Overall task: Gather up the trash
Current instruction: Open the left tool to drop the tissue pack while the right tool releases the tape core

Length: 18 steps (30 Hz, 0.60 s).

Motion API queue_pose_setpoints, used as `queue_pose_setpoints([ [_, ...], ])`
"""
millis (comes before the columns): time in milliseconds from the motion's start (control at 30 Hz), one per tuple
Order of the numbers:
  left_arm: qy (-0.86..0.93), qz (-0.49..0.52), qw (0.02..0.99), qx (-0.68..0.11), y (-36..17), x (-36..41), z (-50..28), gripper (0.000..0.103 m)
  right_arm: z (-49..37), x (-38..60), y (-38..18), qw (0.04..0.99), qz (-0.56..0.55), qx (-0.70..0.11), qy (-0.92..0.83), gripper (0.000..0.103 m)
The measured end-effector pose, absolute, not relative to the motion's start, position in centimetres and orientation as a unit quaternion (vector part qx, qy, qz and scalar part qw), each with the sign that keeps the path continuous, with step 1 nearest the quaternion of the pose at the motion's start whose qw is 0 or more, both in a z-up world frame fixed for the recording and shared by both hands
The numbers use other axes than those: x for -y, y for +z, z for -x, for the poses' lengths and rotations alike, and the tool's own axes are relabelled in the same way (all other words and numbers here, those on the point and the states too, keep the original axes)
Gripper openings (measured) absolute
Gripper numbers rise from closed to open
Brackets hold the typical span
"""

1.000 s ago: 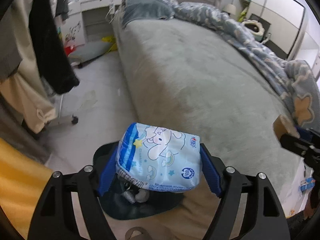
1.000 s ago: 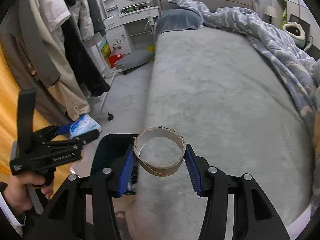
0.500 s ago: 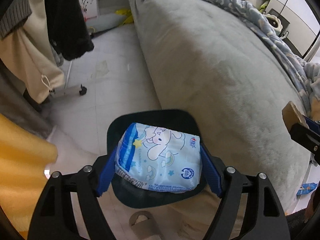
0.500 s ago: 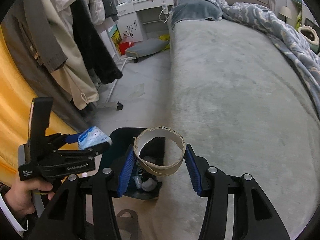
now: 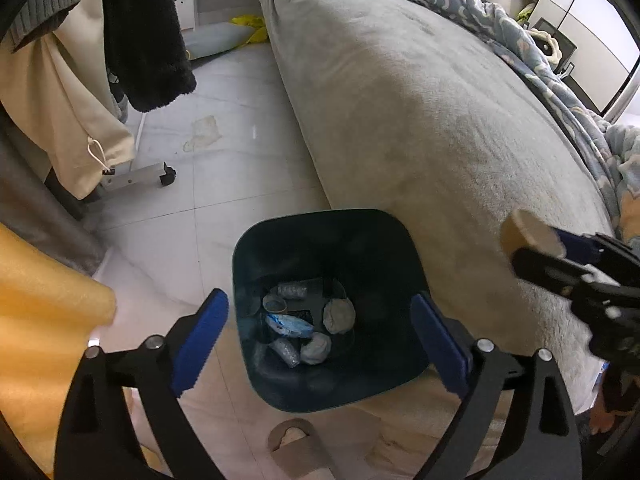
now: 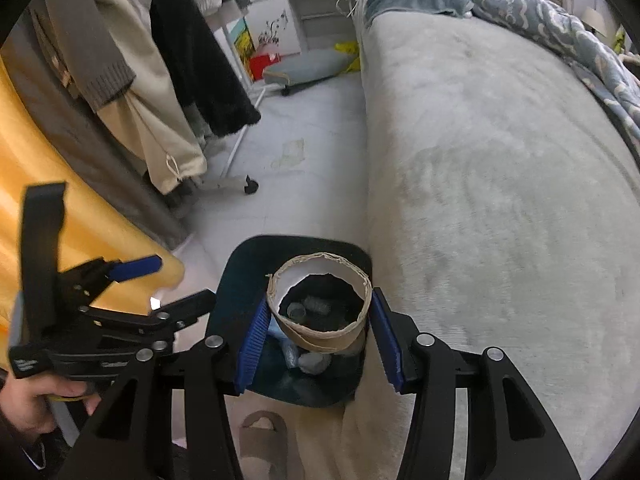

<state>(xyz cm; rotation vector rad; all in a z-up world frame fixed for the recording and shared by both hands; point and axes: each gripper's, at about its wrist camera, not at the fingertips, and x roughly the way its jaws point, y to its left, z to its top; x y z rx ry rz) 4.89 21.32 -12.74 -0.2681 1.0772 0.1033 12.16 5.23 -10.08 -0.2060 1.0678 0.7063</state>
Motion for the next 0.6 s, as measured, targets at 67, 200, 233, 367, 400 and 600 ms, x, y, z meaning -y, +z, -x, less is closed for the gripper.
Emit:
queue_pose_setpoints([
  [67, 0.049, 0.125, 0.850, -0.509, -12.6, -21.5, -4.7, 0.094, -12.1, -6.0, -10.9, 0.792, 0.103, -0.503, 0.330, 0.051],
  [200, 0.053, 0.119, 0.858, -0.497, -12.0, -22.1, -4.1, 0.094, -12.0, -7.2, -12.4, 0.784, 0.117, -0.514, 0.326, 0.051],
  [233, 0.056, 0.118, 0.859, -0.494, -11.8, -22.4, -3.9, 0.094, -12.0, -7.5, -12.9, 0.782, 0.122, -0.517, 0.326, 0.051],
  [367, 0.062, 0.112, 0.870, -0.476, -10.9, -23.4, -3.2, 0.094, -12.0, -8.4, -14.6, 0.773, 0.132, -0.531, 0.321, 0.051],
  [400, 0.065, 0.109, 0.875, -0.468, -10.5, -23.6, -2.9, 0.094, -12.0, -8.5, -14.9, 0.771, 0.133, -0.535, 0.320, 0.051],
  [600, 0.075, 0.111, 0.889, -0.437, -9.1, -24.4, -2.2, 0.094, -11.9, -9.4, -16.3, 0.762, 0.138, -0.544, 0.324, 0.052],
])
